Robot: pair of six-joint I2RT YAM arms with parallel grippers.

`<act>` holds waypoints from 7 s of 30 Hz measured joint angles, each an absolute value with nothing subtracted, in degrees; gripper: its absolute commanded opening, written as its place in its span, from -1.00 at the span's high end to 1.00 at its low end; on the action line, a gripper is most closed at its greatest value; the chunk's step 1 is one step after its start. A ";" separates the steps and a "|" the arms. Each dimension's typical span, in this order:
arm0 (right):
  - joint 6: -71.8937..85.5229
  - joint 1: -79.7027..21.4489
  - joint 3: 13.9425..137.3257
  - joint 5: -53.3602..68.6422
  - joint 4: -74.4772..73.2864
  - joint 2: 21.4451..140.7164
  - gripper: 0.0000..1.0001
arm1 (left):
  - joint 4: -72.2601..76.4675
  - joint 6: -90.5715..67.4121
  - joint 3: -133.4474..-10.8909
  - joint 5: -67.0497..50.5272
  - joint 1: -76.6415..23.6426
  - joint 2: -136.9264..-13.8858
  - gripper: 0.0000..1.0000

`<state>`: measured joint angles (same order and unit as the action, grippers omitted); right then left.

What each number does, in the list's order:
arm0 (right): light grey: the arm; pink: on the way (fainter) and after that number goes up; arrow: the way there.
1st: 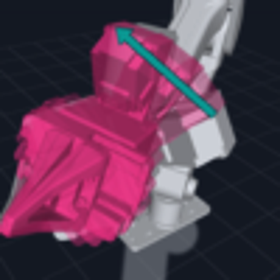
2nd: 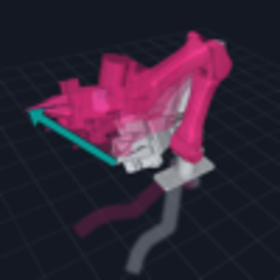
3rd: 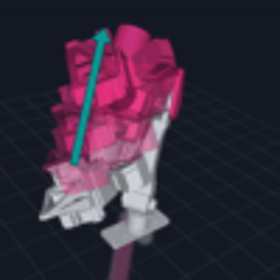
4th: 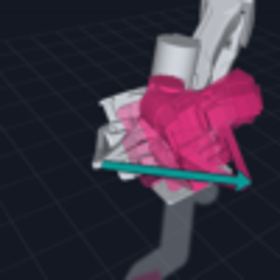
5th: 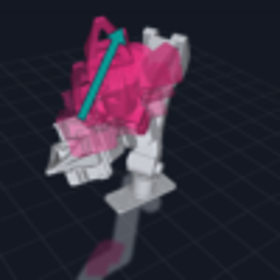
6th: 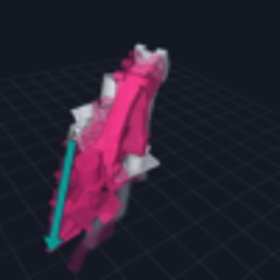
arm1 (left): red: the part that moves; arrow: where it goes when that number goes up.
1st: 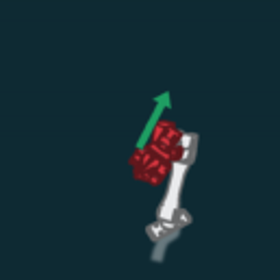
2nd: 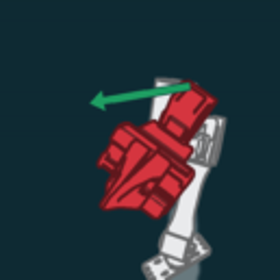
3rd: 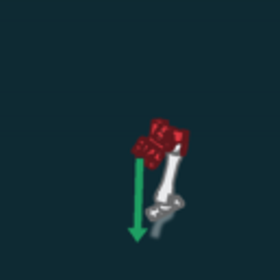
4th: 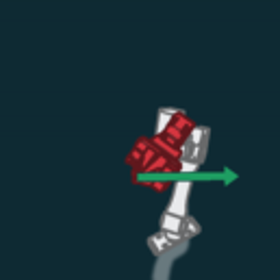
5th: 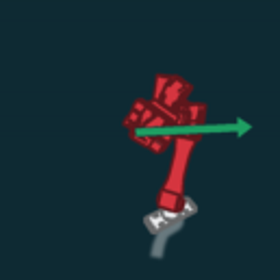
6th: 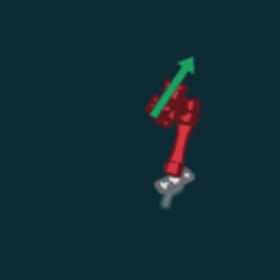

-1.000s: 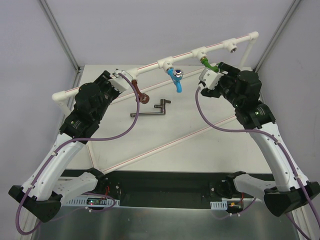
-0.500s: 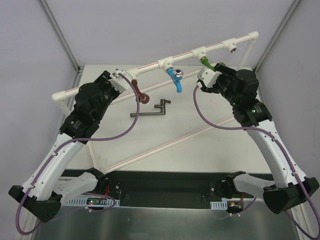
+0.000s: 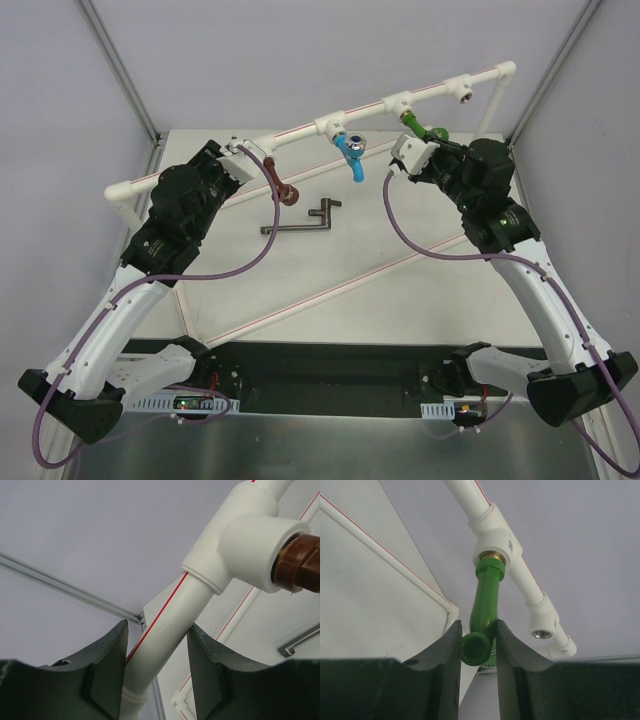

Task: Install the water faucets

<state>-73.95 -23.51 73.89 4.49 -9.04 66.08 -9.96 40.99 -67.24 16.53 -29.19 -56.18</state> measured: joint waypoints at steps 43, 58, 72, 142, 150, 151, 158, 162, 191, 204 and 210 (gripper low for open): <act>40.27 -10.31 57.69 12.73 26.26 67.66 0.97 | -9.19 41.10 -66.96 17.04 -29.12 -55.86 1.00; 63.86 -8.97 52.14 15.20 44.31 72.38 -0.16 | -8.29 41.06 -66.85 17.89 -28.75 -56.12 1.00; 55.09 -8.23 51.00 14.92 33.80 68.36 -0.92 | -10.28 40.75 -66.70 15.86 -29.56 -55.11 1.00; -82.67 -31.99 76.49 -24.62 -12.99 72.60 0.21 | -9.96 40.64 -66.67 15.49 -29.23 -55.07 1.00; -66.89 -27.11 76.14 -15.31 -12.36 70.98 0.97 | -9.96 40.64 -66.67 15.44 -29.26 -55.09 1.00; -64.49 -26.17 76.14 -13.34 -12.49 70.85 0.97 | -9.91 40.64 -66.67 15.44 -29.26 -55.09 1.00; -42.19 -18.90 76.07 2.59 -12.64 70.35 0.97 | -9.80 40.64 -66.67 15.40 -29.26 -55.11 1.00; -25.52 -14.13 74.61 13.45 -10.09 70.17 0.97 | -9.80 40.62 -66.67 15.40 -29.26 -55.11 1.00; 72.31 -4.64 50.74 37.60 61.73 79.46 -0.11 | -9.10 40.64 -66.65 15.20 -29.26 -55.64 1.00; 58.04 -1.63 51.70 36.51 45.67 74.59 -0.95 | -9.74 40.62 -66.63 15.18 -29.26 -55.35 1.00; 47.05 -0.75 54.30 34.46 33.65 69.69 -0.92 | -9.98 40.62 -66.63 15.16 -29.28 -55.18 1.00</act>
